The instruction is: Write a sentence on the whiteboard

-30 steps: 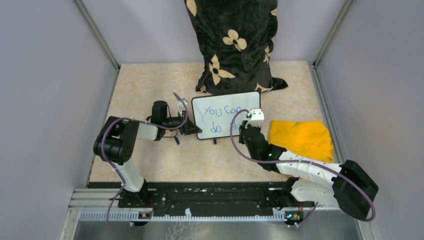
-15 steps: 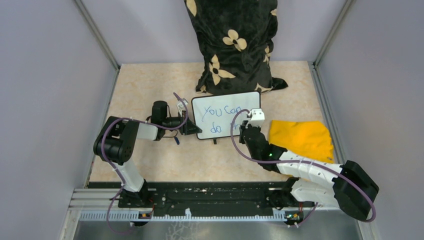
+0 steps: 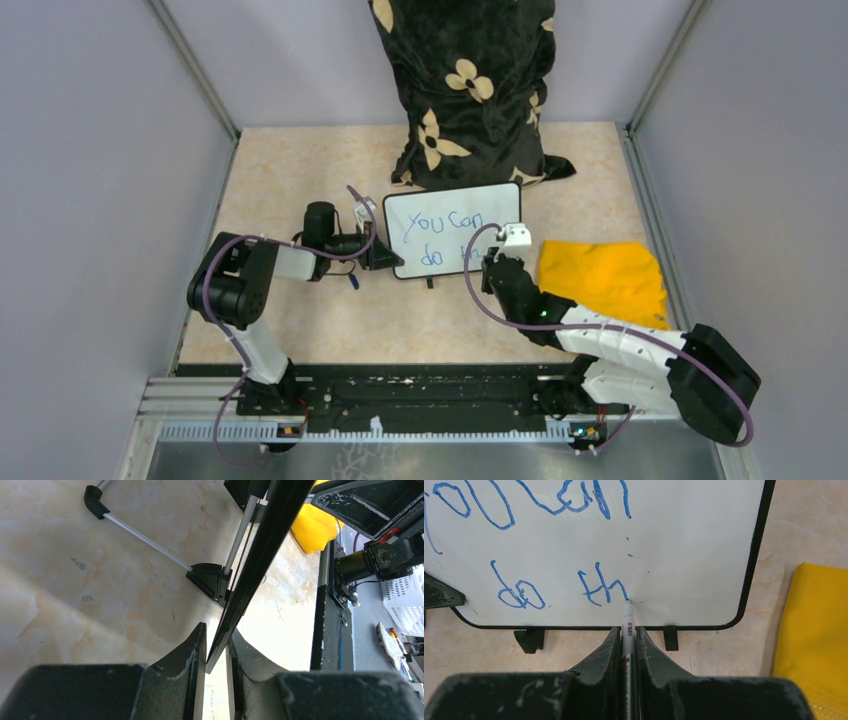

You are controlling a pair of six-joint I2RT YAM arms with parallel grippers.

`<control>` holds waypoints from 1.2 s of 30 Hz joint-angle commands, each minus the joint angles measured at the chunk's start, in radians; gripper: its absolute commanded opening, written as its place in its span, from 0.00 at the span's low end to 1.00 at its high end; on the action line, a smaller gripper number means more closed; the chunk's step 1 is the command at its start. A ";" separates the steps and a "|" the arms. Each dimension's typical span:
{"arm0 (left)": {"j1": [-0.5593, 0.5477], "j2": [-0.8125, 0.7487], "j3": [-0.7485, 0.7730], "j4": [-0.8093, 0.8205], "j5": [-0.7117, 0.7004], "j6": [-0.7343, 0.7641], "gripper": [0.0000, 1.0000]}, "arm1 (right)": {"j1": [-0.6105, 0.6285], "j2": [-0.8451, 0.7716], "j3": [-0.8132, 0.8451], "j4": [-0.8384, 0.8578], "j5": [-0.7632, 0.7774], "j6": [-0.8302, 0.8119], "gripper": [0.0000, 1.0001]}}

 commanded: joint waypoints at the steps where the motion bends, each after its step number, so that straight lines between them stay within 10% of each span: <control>1: -0.006 0.022 0.019 -0.013 -0.022 0.034 0.26 | -0.011 -0.027 -0.005 0.012 0.000 0.015 0.00; 36: -0.012 0.019 0.022 -0.024 -0.022 0.040 0.26 | -0.014 -0.054 0.094 0.058 0.041 -0.033 0.00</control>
